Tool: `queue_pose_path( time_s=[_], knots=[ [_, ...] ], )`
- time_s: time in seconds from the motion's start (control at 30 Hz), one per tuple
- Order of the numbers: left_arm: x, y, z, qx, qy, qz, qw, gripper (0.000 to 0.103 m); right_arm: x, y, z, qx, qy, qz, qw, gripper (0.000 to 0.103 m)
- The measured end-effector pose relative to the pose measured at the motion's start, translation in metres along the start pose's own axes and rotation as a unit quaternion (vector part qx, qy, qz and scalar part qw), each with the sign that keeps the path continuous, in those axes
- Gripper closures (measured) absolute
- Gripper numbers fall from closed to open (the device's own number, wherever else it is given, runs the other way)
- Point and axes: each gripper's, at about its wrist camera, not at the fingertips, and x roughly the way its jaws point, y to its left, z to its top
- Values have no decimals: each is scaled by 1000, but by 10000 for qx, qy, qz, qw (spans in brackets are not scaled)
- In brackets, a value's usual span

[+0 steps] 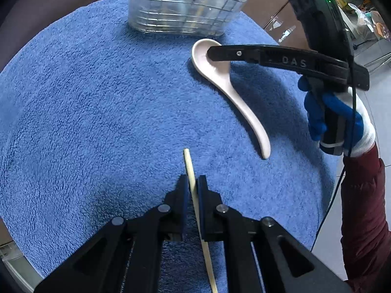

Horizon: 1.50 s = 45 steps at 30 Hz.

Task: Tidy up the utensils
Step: 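Grasp the last chopstick with the left tool while the right tool grasps the white ladle, then lift the chopstick and white ladle and carry both over the holder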

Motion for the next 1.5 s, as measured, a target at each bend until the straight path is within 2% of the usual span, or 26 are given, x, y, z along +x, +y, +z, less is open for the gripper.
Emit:
queue_pose_path(
  time_s=[0.23, 0.57, 0.7, 0.97, 1.1, 1.27, 1.37, 1.47, 1.5],
  knots=[
    [3, -11, -8, 120, -233, 231, 9994, 96, -16, 18, -12, -162, -199, -471, 9986, 97],
    [-14, 9, -38, -330, -813, -37, 9961, 99, -63, 57, -63, 5, -762, -896, 9931, 97],
    [-35, 14, -54, -422, -1092, -185, 9929, 99, -79, 74, -88, 167, -965, -1022, 9899, 97],
    [-99, 3, -79, -204, -1871, -160, 9820, 99, -133, 99, -116, 253, -1472, -1344, 9796, 97],
    [-137, -8, -74, -64, -2472, -151, 9688, 99, -163, 119, -112, 199, -1854, -1603, 9693, 97],
    [-185, -18, -43, -19, -3286, -125, 9444, 99, -188, 135, -91, 156, -2360, -1919, 9525, 97],
    [-211, -26, -16, -12, -3818, -137, 9242, 99, -199, 141, -74, 146, -2669, -2084, 9408, 97],
    [-231, -33, 11, 3, -4392, -99, 8983, 99, -204, 142, -49, 85, -3047, -2329, 9235, 97],
    [-236, -34, 23, -25, -4610, -116, 8873, 99, -205, 142, -37, 54, -3209, -2432, 9153, 97]
  ],
)
